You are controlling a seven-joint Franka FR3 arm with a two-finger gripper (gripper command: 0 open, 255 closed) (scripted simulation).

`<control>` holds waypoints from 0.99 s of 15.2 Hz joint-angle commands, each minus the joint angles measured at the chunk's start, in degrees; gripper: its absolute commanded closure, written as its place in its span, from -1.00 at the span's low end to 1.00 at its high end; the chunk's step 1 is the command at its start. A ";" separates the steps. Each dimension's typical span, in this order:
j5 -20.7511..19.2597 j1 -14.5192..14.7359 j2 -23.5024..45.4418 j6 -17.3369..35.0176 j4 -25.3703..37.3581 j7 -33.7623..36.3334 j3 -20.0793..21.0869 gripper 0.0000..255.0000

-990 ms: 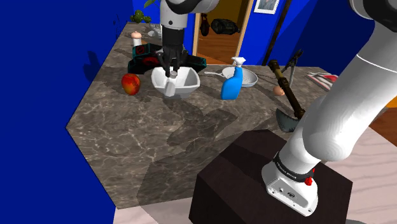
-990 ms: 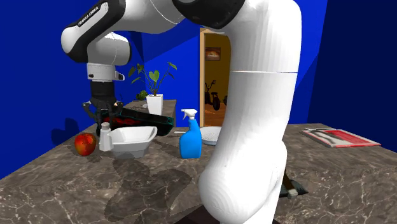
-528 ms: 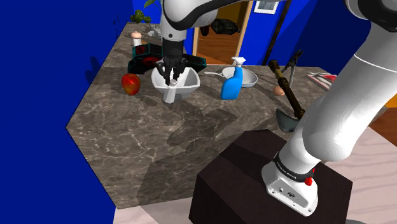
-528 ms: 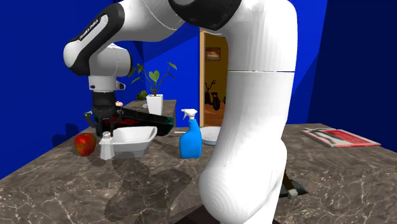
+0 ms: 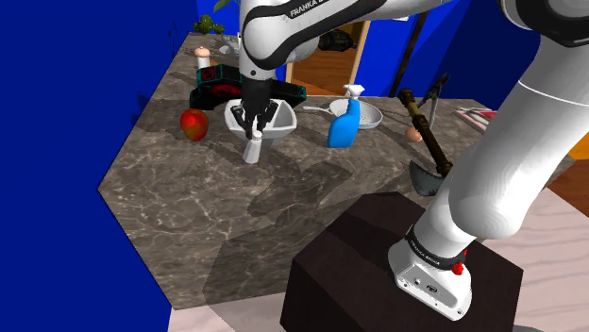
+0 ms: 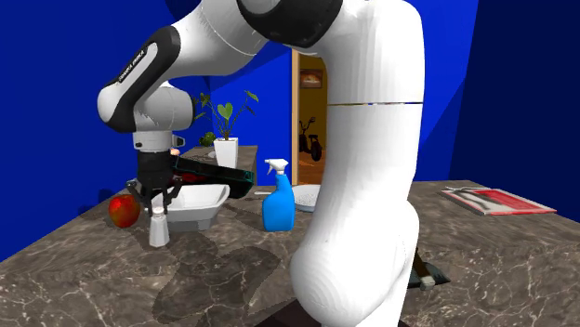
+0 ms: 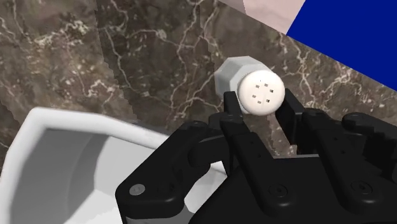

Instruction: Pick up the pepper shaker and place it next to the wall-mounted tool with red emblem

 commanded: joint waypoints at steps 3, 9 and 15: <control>0.00 0.04 1.23 2.90 -1.64 -0.14 0.03 1.00; -0.01 0.07 2.03 4.47 -2.42 -0.21 0.05 1.00; -0.02 0.08 2.03 4.43 -2.37 -0.19 0.05 -1.00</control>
